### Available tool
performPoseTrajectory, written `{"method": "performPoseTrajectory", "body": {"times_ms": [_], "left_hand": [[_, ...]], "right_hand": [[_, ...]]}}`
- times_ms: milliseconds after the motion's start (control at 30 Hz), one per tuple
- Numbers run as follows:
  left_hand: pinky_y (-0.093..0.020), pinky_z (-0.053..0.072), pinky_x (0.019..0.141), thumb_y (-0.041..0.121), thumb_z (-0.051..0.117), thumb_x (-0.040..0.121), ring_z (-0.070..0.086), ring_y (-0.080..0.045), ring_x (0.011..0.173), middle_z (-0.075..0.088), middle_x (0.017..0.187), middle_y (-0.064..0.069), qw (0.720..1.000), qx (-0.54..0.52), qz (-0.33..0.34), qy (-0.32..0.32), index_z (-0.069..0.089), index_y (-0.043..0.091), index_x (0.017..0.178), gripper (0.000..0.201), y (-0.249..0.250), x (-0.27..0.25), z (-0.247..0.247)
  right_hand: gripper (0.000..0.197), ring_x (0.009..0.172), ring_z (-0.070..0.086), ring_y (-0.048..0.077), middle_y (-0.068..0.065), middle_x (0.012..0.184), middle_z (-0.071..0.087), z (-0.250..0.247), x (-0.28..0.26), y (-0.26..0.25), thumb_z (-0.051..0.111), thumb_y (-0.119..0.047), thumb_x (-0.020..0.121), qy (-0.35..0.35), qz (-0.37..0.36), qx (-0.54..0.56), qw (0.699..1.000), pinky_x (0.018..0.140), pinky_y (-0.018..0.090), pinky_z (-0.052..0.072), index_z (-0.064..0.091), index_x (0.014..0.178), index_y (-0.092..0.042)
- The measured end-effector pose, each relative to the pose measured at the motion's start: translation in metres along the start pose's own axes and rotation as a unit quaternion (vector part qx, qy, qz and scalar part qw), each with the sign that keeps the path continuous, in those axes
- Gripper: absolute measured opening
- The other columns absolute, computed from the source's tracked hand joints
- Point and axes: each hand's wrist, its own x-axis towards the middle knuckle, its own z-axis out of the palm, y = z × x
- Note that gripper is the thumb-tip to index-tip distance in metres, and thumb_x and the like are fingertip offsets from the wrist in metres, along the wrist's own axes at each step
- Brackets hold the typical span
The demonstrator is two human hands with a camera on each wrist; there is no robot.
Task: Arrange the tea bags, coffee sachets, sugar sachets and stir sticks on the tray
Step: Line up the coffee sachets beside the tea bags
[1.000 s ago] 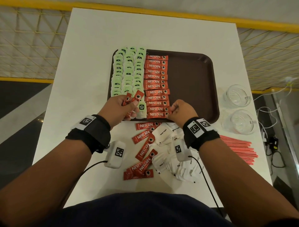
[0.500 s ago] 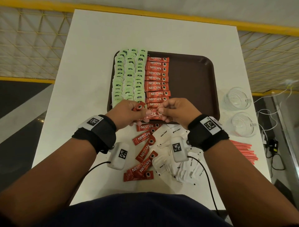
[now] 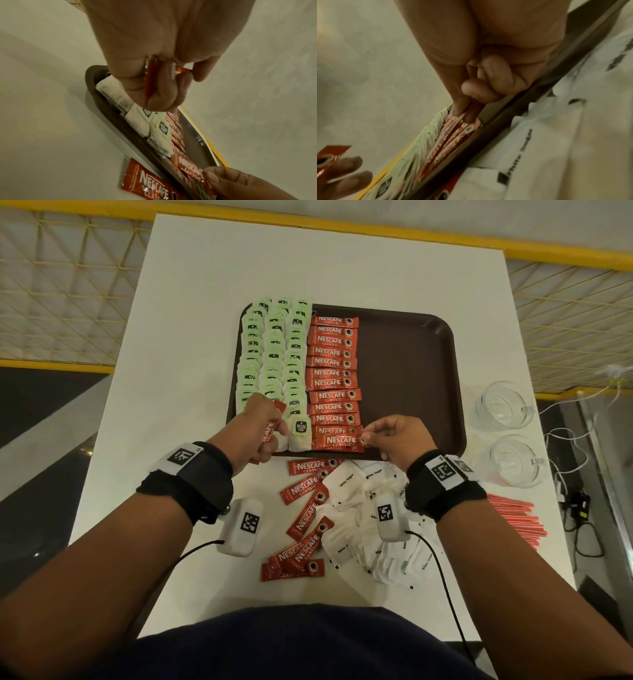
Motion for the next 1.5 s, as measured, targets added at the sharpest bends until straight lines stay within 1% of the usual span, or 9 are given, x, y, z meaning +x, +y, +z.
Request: {"method": "performPoseTrajectory", "body": {"times_ms": [67,200,400,533,667,1000,1200,1333,1500], "left_hand": [[-0.022,0.025,0.045,0.028,0.035,0.094,0.032,-0.014,0.049,0.045,0.095,-0.013,1.0,-0.021,-0.021,-0.005,0.048,0.01,0.088,0.023,0.001,-0.001,0.002],[-0.024,0.042,0.045,0.025,0.038,0.101,0.052,-0.01,0.052,0.053,0.088,-0.012,0.997,0.072,0.031,0.001,0.042,0.015,0.1,0.01,0.0,-0.003,0.006],[-0.024,0.056,0.058,0.017,0.062,0.095,0.074,-0.019,0.083,0.066,0.102,-0.009,0.988,0.11,0.105,-0.005,0.056,0.012,0.098,0.009,-0.004,-0.001,0.007],[-0.035,0.06,0.072,0.016,0.072,0.087,0.074,-0.021,0.083,0.071,0.095,-0.008,0.985,0.12,0.118,-0.024,0.064,0.016,0.092,0.01,-0.006,-0.001,0.011],[-0.031,0.06,0.069,0.015,0.075,0.084,0.074,-0.017,0.077,0.072,0.085,-0.003,0.981,0.13,0.138,-0.036,0.068,0.011,0.097,0.015,-0.005,-0.001,0.021],[-0.037,0.06,0.079,0.031,0.057,0.097,0.065,-0.017,0.094,0.065,0.102,0.002,0.964,0.196,0.169,0.062,0.063,0.016,0.104,0.018,-0.007,0.0,0.001],[-0.022,0.048,0.068,0.031,0.055,0.098,0.064,-0.012,0.086,0.067,0.098,0.002,0.952,0.262,0.157,0.032,0.064,0.017,0.103,0.017,-0.019,-0.007,-0.001],[-0.022,0.047,0.079,0.029,0.056,0.097,0.06,-0.007,0.091,0.065,0.1,0.01,0.915,0.359,0.182,-0.015,0.068,0.018,0.102,0.016,-0.028,-0.017,0.001],[-0.02,0.043,0.086,0.029,0.062,0.094,0.058,-0.006,0.1,0.062,0.109,0.012,0.87,0.446,0.2,-0.066,0.07,0.025,0.109,0.017,-0.047,-0.022,0.005]], "right_hand": [[0.01,0.072,0.061,0.006,-0.004,0.081,0.068,0.005,0.002,-0.001,0.075,-0.023,0.083,0.013,-0.011,-0.027,0.999,0.061,0.02,0.045,0.066,0.085,-0.019],[0.018,0.075,0.061,0.005,-0.009,0.08,0.065,0.011,0.006,-0.004,0.078,-0.03,0.08,0.018,-0.015,-0.1,0.995,0.072,0.025,0.052,0.061,0.081,-0.023],[0.022,0.08,0.061,0.007,-0.007,0.086,0.063,0.01,0.003,-0.012,0.071,-0.041,0.084,0.046,-0.035,-0.145,0.988,0.074,0.028,0.053,0.059,0.092,-0.025],[0.016,0.091,0.064,0.007,-0.008,0.095,0.068,0.01,-0.014,-0.041,0.066,-0.04,0.089,-0.056,-0.133,-0.046,0.988,0.082,0.027,0.052,0.066,0.099,-0.027],[0.008,0.074,0.06,0.003,-0.008,0.081,0.067,0.018,-0.02,-0.059,0.072,-0.023,0.087,-0.098,-0.186,-0.093,0.973,0.073,0.02,0.049,0.069,0.094,-0.023],[0.008,0.059,0.056,0.008,0.004,0.082,0.07,0.006,-0.005,-0.02,0.068,-0.02,0.09,0.008,-0.002,0.05,0.999,0.054,0.021,0.048,0.068,0.096,-0.013],[0.013,0.067,0.061,0.009,0.0,0.085,0.069,0.016,0.007,-0.013,0.073,-0.026,0.086,0.025,0.005,-0.039,0.999,0.061,0.026,0.051,0.064,0.088,-0.016],[0.024,0.084,0.064,0.014,-0.003,0.091,0.065,0.015,0.007,-0.011,0.076,-0.032,0.081,0.061,0.003,-0.097,0.993,0.076,0.032,0.055,0.06,0.093,-0.019],[0.02,0.08,0.058,0.007,-0.007,0.086,0.06,0.008,-0.01,-0.017,0.072,-0.034,0.085,0.052,-0.055,-0.161,0.984,0.066,0.024,0.046,0.058,0.094,-0.023]]}}
